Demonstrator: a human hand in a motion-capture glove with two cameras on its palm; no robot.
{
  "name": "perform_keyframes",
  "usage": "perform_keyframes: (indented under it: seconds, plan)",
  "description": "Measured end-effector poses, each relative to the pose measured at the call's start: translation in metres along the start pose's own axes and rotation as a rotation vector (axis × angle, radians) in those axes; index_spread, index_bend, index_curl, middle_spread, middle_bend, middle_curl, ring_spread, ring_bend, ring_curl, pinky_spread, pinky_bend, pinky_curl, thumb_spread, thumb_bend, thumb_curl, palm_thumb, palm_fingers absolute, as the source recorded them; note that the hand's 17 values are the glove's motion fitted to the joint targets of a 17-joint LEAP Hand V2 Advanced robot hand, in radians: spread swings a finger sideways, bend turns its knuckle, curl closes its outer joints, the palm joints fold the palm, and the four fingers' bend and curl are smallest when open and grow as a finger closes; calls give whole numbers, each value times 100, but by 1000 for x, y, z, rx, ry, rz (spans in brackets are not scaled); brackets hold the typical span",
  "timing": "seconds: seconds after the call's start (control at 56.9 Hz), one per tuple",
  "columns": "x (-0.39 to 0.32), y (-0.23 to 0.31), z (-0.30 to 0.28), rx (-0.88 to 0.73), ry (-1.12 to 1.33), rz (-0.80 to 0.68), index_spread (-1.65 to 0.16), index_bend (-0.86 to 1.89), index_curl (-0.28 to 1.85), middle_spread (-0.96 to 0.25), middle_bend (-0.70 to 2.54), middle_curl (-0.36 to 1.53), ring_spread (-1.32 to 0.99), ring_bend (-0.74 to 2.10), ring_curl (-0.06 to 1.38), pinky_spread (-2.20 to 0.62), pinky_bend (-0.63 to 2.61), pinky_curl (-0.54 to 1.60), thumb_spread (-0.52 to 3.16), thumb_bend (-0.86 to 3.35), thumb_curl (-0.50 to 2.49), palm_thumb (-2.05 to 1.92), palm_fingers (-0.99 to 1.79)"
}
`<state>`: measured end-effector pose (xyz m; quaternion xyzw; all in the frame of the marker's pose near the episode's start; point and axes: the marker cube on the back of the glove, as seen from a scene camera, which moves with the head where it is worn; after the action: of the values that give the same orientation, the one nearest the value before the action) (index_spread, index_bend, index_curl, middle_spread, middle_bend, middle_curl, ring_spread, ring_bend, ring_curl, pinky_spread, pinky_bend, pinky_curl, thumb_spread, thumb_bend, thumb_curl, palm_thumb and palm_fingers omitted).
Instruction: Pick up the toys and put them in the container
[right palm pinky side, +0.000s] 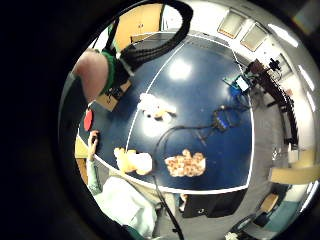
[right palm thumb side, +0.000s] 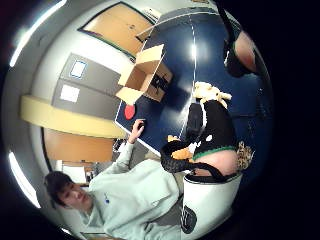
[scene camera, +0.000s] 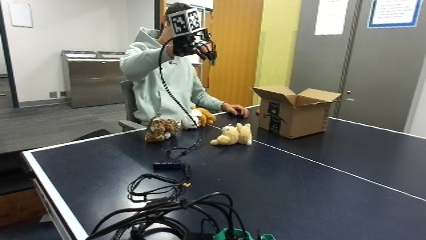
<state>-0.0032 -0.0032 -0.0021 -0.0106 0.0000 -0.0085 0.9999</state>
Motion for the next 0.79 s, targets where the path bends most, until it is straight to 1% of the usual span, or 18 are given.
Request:
perform_keyframes:
  seconds: [0.018,0.106,0.158,0.229,0.334,0.475,0.633,0.686,0.791]
  plan:
    - [-1,-1,-1,-8,2,0,-6,24,3,-4,36,7,-9,40,7,-4,34,4,39,22,6,29,88]
    - [-5,-14,-3,-80,40,7,-11,22,11,-7,40,12,-16,47,15,-7,35,12,76,30,11,34,83]
    - [-7,-20,-2,-124,73,22,-13,22,13,-8,41,14,-19,49,17,-8,35,14,93,31,13,33,80]
    - [-9,-30,-1,-205,106,47,-15,20,15,-10,42,15,-22,50,18,-9,37,17,110,33,17,32,77]
    - [-10,-43,3,-267,136,54,-19,15,16,-10,37,16,-24,51,20,-9,44,21,130,32,20,25,62]
    - [-13,-56,12,-332,202,86,-23,16,18,-8,29,18,-22,50,20,-6,54,26,144,27,22,15,42]
    - [-10,-74,27,-373,208,105,-25,12,20,-4,18,19,-13,35,17,-2,72,33,146,18,21,0,3]
    - [-7,-80,33,-375,200,104,-25,9,19,-3,17,20,-11,35,17,-1,77,34,145,15,21,-3,-5]
    - [-12,-87,46,-369,190,105,-25,7,18,-1,16,21,-7,35,17,1,84,35,142,9,21,-4,-14]
